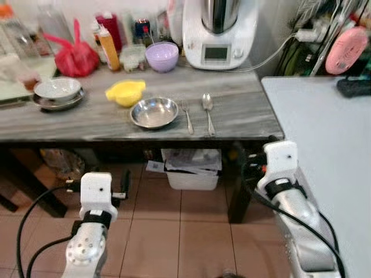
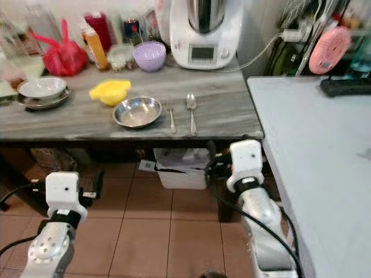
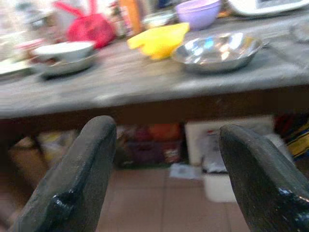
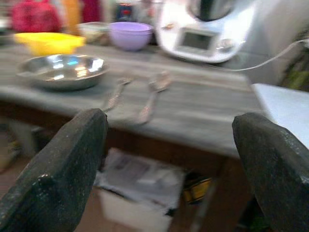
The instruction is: Setting the table
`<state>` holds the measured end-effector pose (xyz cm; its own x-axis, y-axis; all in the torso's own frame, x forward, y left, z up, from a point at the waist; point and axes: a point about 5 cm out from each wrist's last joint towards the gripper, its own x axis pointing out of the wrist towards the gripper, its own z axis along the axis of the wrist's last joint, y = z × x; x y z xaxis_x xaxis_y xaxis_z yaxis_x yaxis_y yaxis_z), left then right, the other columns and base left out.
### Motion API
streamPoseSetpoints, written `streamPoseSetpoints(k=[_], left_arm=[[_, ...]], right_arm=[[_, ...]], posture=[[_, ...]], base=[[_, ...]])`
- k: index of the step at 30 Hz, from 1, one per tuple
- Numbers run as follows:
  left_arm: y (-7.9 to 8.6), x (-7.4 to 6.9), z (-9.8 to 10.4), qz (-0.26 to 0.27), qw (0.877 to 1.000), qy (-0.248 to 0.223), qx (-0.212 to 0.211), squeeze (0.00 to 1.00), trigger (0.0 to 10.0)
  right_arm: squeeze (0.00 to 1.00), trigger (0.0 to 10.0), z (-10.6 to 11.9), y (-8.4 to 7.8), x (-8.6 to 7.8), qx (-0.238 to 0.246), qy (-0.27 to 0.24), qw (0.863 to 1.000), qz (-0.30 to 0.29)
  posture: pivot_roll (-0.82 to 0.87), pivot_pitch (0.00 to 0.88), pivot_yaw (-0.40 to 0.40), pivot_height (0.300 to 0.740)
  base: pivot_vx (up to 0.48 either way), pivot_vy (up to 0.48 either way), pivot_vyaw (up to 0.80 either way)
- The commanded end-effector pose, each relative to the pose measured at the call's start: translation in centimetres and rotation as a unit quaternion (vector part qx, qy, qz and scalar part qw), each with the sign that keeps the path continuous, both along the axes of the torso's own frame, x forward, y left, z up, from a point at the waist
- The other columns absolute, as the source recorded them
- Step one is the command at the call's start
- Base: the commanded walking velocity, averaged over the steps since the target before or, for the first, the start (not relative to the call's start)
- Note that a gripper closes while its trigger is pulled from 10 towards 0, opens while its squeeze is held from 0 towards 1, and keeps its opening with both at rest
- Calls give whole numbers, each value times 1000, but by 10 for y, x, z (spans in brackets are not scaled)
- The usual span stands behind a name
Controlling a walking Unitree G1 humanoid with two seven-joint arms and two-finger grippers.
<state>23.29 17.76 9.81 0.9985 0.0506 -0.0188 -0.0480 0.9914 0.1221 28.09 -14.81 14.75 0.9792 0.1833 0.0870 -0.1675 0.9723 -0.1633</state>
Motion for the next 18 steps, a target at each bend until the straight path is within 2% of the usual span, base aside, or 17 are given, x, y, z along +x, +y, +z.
streamPoseSetpoints(k=[1,7,12,14,18], left_arm=[[1,-1,-2,-1,1000,7,4,0,10000],[1,-1,-2,-7,1000,6,2,0,10000],[-1,0,0,-20,1000,0,-5,0,10000],[-1,1,3,-34,999,-3,-33,0,10000],[-5,3,6,-47,998,-7,-35,0,10000]], right_arm=[[0,10000,-1,-1,-1,0,3,1000,-3],[0,10000,0,-2,0,-1,0,1000,-8],[0,10000,1,-1,1,-3,-1,1000,-7],[0,10000,1,0,2,-4,-2,1000,-8],[0,10000,2,0,4,-5,-4,1000,-9]], posture=[[-111,68,81,740],[-109,67,81,740],[-107,67,80,740],[-107,63,80,740],[-106,60,80,740]], base=[[-360,0,0],[-359,0,0],[0,0,0],[0,0,0],[0,0,0]])
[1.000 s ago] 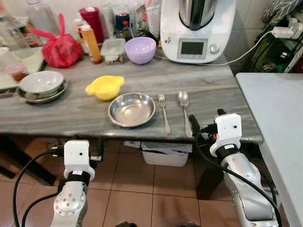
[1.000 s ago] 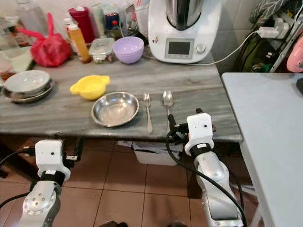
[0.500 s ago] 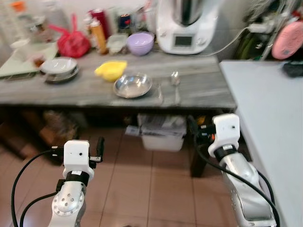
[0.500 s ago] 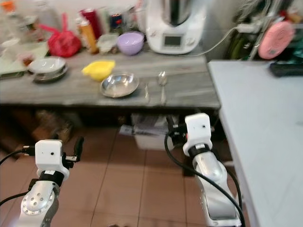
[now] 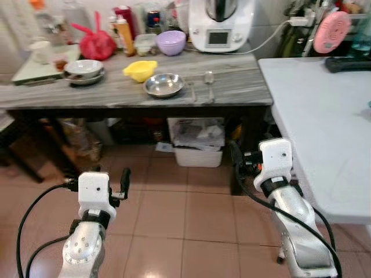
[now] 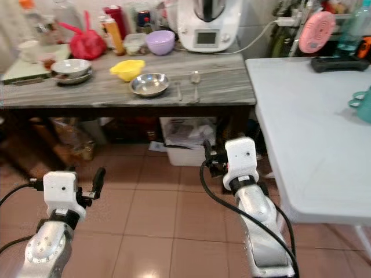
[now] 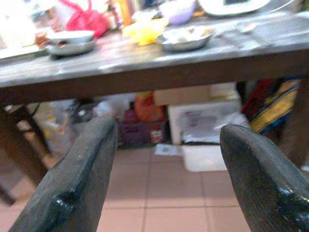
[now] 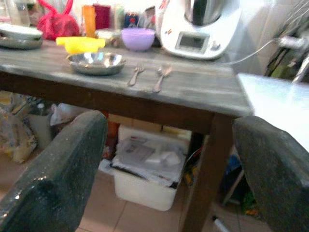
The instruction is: Setting the table
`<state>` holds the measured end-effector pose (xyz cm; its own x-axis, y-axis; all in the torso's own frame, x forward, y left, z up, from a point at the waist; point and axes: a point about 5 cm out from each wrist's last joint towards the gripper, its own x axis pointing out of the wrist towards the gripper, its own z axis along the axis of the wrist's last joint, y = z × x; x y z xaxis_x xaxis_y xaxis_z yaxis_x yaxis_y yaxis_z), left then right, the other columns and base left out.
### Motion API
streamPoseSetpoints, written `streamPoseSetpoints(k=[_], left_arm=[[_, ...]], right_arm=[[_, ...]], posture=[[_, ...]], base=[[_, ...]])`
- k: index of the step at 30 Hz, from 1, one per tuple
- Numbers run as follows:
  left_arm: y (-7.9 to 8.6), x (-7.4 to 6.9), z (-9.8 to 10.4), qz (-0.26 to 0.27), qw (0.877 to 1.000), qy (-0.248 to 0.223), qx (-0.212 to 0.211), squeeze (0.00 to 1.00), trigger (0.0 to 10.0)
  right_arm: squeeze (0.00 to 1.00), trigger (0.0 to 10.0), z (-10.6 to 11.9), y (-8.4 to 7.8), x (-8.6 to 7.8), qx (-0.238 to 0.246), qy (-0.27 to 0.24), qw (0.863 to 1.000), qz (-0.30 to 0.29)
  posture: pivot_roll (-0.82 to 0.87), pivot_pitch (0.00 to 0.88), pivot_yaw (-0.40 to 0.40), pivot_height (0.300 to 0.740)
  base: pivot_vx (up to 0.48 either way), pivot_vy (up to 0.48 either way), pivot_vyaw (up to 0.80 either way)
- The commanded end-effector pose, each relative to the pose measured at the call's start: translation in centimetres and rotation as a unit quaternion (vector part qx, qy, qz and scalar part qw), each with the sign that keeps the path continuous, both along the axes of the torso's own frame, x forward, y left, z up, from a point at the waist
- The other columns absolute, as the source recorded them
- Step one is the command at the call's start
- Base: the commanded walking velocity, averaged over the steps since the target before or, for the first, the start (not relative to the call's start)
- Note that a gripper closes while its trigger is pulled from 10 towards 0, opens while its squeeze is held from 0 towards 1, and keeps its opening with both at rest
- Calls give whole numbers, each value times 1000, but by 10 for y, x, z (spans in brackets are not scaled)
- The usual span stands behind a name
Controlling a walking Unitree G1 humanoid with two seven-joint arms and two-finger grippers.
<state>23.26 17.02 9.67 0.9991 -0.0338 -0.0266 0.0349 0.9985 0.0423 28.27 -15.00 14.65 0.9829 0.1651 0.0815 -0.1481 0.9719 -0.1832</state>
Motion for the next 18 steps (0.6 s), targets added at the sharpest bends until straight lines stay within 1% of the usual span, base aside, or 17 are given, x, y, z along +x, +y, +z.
streamPoseSetpoints(k=[1,12,18], left_arm=[[2,3,7,-6,1000,-11,5,0,10000],[-2,5,9,-22,1000,-12,-7,0,10000],[-4,6,9,-26,1000,-13,-11,0,10000]], right_arm=[[0,10000,3,2,2,5,-5,1000,1],[0,10000,3,1,5,3,-5,1000,-5],[0,10000,4,2,7,1,-7,1000,-3]], posture=[[-106,60,80,740],[-104,55,77,740],[-103,52,73,740]], base=[[0,0,0],[0,0,0],[0,-301,0]])
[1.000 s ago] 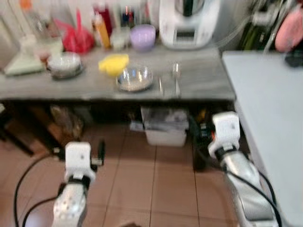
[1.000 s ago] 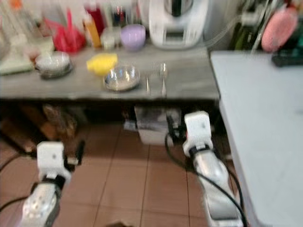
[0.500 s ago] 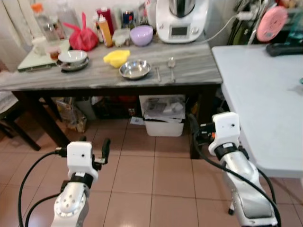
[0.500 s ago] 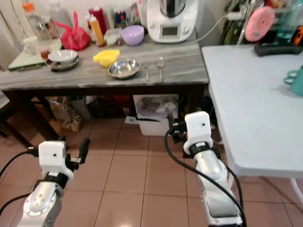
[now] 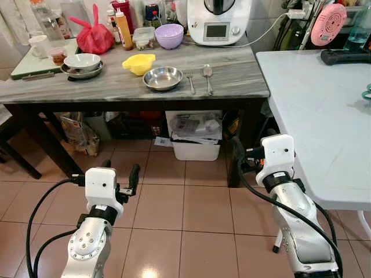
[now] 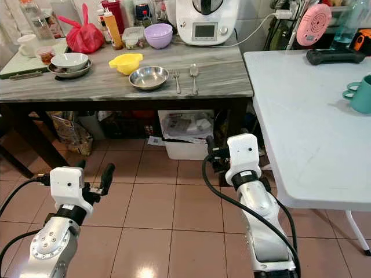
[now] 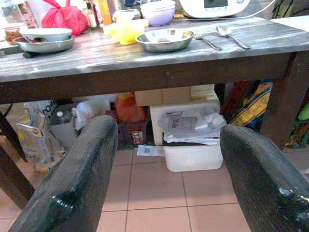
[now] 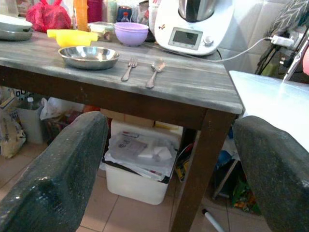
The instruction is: Setting the table
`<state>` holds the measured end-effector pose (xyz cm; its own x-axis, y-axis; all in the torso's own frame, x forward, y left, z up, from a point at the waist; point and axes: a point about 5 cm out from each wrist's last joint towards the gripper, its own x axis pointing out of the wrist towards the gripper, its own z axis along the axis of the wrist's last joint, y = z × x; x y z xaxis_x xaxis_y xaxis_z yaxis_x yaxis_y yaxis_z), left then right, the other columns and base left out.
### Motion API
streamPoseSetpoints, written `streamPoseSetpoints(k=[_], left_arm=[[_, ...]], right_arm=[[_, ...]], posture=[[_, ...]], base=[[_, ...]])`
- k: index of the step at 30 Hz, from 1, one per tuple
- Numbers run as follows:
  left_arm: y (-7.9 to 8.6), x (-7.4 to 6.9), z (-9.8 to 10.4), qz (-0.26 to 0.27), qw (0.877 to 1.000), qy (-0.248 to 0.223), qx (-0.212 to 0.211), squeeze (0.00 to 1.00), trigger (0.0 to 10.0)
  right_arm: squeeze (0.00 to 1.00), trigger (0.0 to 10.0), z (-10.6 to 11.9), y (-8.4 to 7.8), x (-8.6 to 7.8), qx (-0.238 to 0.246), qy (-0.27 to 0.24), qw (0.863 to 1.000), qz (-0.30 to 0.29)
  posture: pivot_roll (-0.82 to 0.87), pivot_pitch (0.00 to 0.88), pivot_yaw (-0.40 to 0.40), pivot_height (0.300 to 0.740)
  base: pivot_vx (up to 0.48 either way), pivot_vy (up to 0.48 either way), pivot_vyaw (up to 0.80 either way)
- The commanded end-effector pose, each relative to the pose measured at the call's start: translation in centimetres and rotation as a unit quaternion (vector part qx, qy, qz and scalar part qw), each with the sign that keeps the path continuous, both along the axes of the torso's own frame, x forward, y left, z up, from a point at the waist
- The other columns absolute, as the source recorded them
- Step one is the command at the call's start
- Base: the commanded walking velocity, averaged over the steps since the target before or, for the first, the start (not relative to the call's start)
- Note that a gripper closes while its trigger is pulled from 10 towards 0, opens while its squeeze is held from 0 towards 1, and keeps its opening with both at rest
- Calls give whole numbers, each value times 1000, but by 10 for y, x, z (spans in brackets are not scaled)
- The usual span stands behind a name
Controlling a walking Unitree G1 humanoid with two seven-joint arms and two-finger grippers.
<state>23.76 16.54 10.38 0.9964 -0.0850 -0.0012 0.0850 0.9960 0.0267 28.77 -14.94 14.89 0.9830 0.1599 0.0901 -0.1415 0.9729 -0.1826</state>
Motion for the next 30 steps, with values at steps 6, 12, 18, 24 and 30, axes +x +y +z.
streamPoseSetpoints(k=[6,12,18,24,30], left_arm=[[3,0,-5,-1,1000,10,-1,0,10000],[4,0,-5,0,1000,12,-1,0,10000],[2,0,-4,-2,1000,10,-5,0,10000],[2,1,-4,-2,1000,10,-5,0,10000],[1,1,-4,-3,1000,8,-5,0,10000]], right_arm=[[0,10000,2,1,3,-1,-4,1000,-1],[0,10000,2,1,4,-1,-6,1000,-2],[0,10000,3,2,5,-2,-8,1000,-2],[0,10000,4,2,6,-3,-10,1000,-4],[0,10000,4,1,6,-4,-12,1000,-4]], posture=[[-105,47,75,740],[-105,46,76,740],[-108,47,76,740],[-110,48,75,740],[-114,47,78,740]], base=[[0,-411,0],[0,-480,0],[0,-480,0],[0,-480,0],[0,-480,0]])
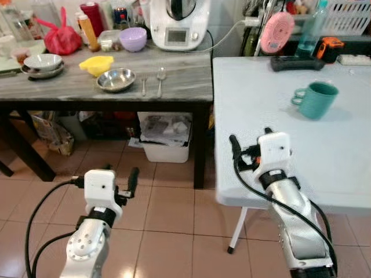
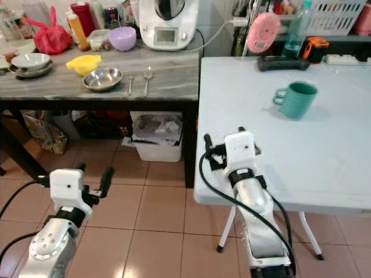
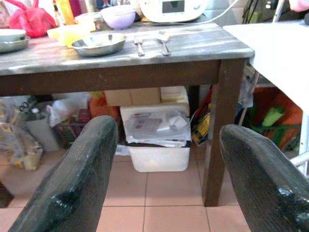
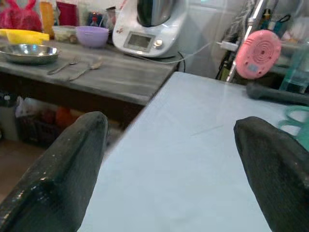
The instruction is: Setting the table
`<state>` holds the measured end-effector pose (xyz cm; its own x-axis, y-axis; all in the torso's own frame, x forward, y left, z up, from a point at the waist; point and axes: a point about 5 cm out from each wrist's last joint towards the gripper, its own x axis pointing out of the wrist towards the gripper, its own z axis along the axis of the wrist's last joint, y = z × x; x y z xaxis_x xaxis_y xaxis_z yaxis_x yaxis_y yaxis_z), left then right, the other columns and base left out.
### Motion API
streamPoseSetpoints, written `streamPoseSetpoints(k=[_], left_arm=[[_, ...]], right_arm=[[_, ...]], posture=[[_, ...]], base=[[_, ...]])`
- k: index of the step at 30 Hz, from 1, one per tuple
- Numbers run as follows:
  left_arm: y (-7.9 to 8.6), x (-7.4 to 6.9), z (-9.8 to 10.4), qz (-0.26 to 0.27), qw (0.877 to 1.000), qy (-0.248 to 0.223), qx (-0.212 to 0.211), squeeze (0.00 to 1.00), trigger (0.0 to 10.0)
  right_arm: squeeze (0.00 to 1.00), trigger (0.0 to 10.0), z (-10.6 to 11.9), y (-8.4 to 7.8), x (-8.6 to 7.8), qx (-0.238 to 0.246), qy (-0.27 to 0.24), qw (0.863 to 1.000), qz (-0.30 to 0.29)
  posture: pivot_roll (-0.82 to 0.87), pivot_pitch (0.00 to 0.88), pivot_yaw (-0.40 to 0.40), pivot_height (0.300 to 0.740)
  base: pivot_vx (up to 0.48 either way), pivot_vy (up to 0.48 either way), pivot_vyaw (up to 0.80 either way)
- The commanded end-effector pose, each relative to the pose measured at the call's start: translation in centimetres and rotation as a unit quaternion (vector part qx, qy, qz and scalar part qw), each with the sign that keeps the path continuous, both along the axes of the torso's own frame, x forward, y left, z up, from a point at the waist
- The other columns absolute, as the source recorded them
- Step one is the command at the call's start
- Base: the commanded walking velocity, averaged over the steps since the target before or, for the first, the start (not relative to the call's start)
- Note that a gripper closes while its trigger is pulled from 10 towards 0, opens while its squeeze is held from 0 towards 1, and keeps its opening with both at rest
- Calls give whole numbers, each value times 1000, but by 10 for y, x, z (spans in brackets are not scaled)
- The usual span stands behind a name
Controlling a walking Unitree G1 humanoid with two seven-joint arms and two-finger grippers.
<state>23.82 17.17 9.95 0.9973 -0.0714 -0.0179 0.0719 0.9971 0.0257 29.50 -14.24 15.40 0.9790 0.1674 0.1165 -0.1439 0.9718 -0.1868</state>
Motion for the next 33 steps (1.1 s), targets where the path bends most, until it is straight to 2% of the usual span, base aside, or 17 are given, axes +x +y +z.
streamPoseSetpoints(k=[1,16,30,33], left_arm=[[-5,1,0,-11,1000,0,-5,0,10000],[-6,3,1,-16,1000,-2,-4,0,10000],[-7,3,4,-36,999,-13,-12,0,10000],[-7,2,5,-42,999,-15,-17,0,10000]], right_arm=[[0,10000,-1,-6,-1,-4,1,1000,-8],[0,10000,-1,-5,0,-4,-1,1000,-8],[0,10000,-1,-3,0,-5,-3,1000,-3],[0,10000,-1,-3,0,-6,-3,1000,-1]], posture=[[-114,47,78,740],[-115,49,80,740],[-113,47,78,740],[-112,45,78,740]], base=[[0,-480,0],[0,-440,0],[0,0,0],[269,0,0]])
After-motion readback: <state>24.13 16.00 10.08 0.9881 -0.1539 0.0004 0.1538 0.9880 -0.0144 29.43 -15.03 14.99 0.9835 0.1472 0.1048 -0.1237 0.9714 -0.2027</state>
